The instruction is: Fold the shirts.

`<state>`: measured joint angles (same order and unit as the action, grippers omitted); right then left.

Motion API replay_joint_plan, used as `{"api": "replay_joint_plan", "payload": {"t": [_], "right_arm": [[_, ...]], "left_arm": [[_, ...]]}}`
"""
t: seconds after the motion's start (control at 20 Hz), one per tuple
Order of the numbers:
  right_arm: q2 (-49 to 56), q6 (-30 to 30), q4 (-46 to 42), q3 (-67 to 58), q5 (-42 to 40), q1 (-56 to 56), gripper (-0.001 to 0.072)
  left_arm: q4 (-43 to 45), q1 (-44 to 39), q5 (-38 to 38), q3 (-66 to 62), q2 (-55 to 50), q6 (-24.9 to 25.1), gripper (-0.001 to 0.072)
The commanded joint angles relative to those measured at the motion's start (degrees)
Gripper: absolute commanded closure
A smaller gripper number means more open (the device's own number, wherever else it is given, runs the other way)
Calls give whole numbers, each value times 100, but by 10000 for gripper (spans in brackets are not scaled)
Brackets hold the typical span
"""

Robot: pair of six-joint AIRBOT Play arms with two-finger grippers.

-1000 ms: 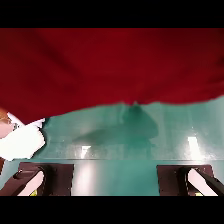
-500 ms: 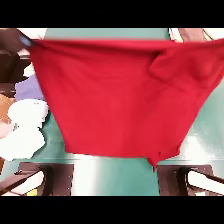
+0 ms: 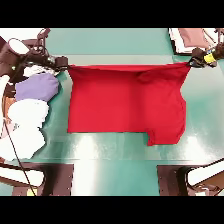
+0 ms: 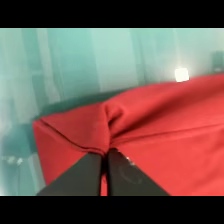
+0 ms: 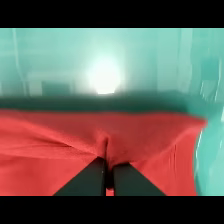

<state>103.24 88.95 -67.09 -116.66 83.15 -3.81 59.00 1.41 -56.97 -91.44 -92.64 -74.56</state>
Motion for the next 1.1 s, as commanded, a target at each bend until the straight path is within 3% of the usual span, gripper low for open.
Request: {"api": "replay_joint_plan", "payload": {"t": [0.0,0.25,0.5,0.55,0.6,0.65,0.9,1.05], "right_arm": [[122,-264,-94,269,-680,15,698],[-514,-367,-1012,1860,-728,203,698],[-765,-337,-850,2896,-962,267,695],[-765,-326,-765,2946,-925,262,615],[-765,-328,-669,2935,-896,216,379],[-765,-330,-518,2868,-796,160,258],[-1683,-570,-289,3163,-286,-254,256],[-2616,-686,-131,4124,-280,-472,250]], "left_arm": [[28,-52,505,-105,-313,116,682],[192,-59,-138,337,-315,398,682],[205,-59,-146,1165,-315,385,680],[216,-59,-197,1185,-315,273,600],[216,-52,-227,1178,-302,157,321],[214,-13,-337,1154,-269,-9,257],[592,557,-1580,1375,623,-136,252],[743,706,-1652,2505,1425,-208,252]]}}
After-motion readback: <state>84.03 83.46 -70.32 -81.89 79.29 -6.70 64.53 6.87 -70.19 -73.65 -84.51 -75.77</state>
